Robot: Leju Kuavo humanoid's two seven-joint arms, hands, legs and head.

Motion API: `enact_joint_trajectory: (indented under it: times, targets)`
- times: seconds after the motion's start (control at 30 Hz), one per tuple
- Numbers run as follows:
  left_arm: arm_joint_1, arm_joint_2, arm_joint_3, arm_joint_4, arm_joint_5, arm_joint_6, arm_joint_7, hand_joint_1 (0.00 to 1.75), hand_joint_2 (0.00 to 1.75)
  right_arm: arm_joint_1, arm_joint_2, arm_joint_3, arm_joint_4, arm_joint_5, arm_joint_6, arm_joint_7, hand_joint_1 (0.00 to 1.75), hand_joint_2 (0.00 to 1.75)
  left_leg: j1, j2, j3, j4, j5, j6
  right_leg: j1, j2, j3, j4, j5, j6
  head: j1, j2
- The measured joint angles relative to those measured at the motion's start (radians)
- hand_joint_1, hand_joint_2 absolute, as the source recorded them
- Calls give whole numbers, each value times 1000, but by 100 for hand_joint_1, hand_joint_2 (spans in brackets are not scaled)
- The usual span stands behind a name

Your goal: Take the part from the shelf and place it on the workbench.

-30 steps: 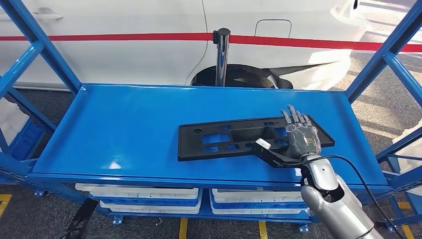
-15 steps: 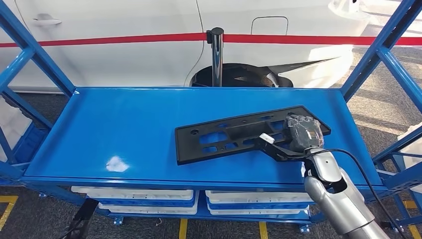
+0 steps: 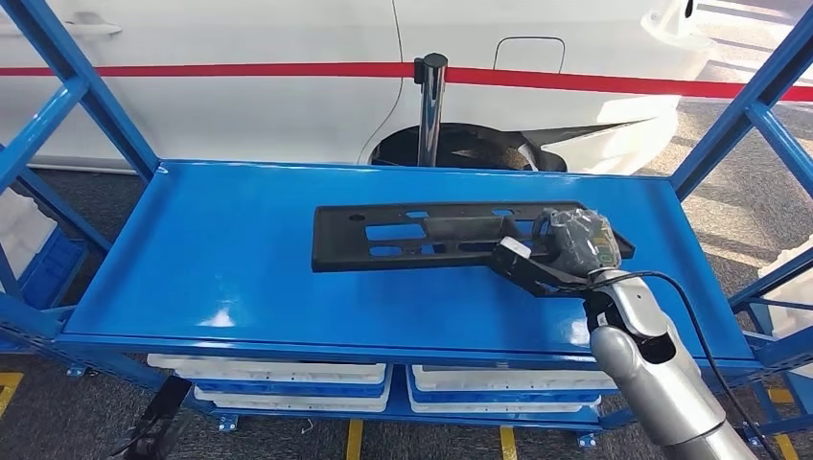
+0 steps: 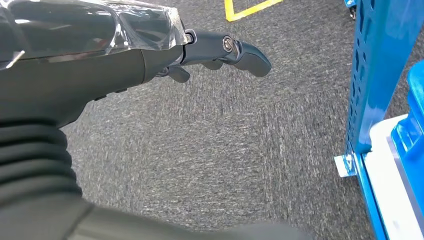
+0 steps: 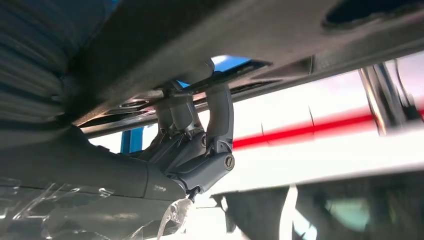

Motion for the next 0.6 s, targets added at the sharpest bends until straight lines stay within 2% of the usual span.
enact_joint_trajectory:
  times: [0.03,0.07,0.1,0.13,0.17,0.2,0.23,0.3,0.37,0.4,0.47,0.5,0.53,0.57,0.6]
  targets:
    - [0,0,0,0,0,0,-2,0,175,-16,-1,-6,-37,-23,11,10,175,175,0,0,1,0,-1,1,0,0,-12,26,1,0,0,0]
    - [0,0,0,0,0,0,-5,0,175,-38,-2,-13,-75,-56,25,20,175,175,1,-1,3,1,-2,1,-1,0,-5,9,23,0,0,0]
    - [0,0,0,0,1,0,-8,0,175,-65,-3,-22,-116,-106,42,31,175,175,1,-2,6,1,-3,0,-2,0,20,-47,61,-1,0,0]
    - [0,0,0,0,3,0,-11,0,175,-98,-4,-32,-160,-175,61,44,175,175,1,-3,8,1,-5,-2,-4,0,52,-125,102,-3,0,0]
    - [0,0,0,0,5,1,-15,0,175,-132,-5,-44,-205,-263,78,58,175,175,-1,-3,8,3,-7,-5,-3,1,83,-196,134,-4,0,0]
    - [0,0,-1,0,9,2,-19,0,175,-165,-5,-58,-251,-371,92,76,175,175,-3,-4,7,4,-8,-8,-3,1,104,-249,150,-6,0,0]
    - [1,0,-1,0,13,5,-23,0,175,-192,-5,-74,-299,-500,101,99,175,175,-5,-5,3,6,-8,-12,-2,2,113,-275,154,-8,0,0]
    - [4,0,-1,0,21,12,-31,0,175,-228,-4,-111,-400,-765,107,140,175,175,-5,-7,-2,6,-6,-19,0,2,114,-282,148,-16,0,0]
    - [7,0,-2,1,24,16,-37,0,175,-243,-4,-146,-491,-935,108,157,175,175,-2,-5,-13,29,-27,-29,-2,0,115,-285,149,-26,-1,0]
    - [7,1,-2,1,26,19,-42,0,175,-243,-3,-161,-529,-980,109,159,175,175,-2,-3,-28,69,-54,-34,-4,-1,118,-287,149,-31,-2,0]
    - [7,1,-2,1,31,28,-59,0,175,-223,0,-187,-596,-1046,107,159,175,175,-1,1,-80,204,-126,-41,-3,-2,122,-287,148,-37,-4,0]
    - [8,1,-2,1,34,32,-68,0,175,-204,4,-196,-627,-1076,104,156,175,175,-1,1,-107,269,-149,-43,-2,-2,123,-287,147,-38,-4,0]
    - [8,1,-3,1,36,35,-77,0,175,-182,9,-204,-659,-1098,100,150,175,175,-1,1,-123,306,-155,-44,-1,-1,124,-287,146,-39,-5,0]
    - [8,1,-3,1,36,37,-84,0,175,-160,15,-209,-690,-1108,95,143,175,175,-1,1,-121,302,-139,-43,-1,0,125,-287,146,-39,-5,0]
    - [8,1,-3,1,36,38,-88,0,175,-141,22,-214,-721,-1109,91,136,175,175,-2,1,-101,256,-106,-40,0,2,128,-287,145,-40,-5,0]
